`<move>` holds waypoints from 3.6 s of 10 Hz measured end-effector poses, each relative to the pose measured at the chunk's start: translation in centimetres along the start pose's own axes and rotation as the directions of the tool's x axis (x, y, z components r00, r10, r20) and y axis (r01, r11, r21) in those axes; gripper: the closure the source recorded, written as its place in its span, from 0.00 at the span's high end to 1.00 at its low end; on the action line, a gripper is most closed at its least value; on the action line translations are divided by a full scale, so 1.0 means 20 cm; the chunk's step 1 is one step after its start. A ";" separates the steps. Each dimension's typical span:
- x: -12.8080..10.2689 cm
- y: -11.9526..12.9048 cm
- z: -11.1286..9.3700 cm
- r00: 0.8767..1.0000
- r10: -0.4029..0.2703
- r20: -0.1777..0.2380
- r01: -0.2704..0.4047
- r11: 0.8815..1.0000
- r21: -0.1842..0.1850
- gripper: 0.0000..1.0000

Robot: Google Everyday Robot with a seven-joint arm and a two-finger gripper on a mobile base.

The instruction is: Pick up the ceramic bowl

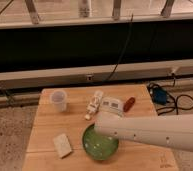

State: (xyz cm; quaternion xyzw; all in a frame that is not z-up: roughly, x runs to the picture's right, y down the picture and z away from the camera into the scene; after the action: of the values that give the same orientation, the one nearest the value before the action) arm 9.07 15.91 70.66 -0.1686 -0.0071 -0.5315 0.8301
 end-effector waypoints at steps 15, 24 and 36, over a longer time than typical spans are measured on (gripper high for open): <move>-0.38 0.32 0.22 0.939 -0.123 0.322 0.077 0.985 0.151 0.80; -0.49 0.31 0.45 0.919 -0.138 0.370 0.138 0.990 0.026 0.49; -0.29 0.28 0.24 0.926 -0.164 0.339 0.157 0.986 0.048 0.00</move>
State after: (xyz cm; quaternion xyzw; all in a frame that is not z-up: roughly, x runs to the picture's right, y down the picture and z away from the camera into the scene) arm 12.36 24.44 72.55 -0.2489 -0.1701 -0.5602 0.7716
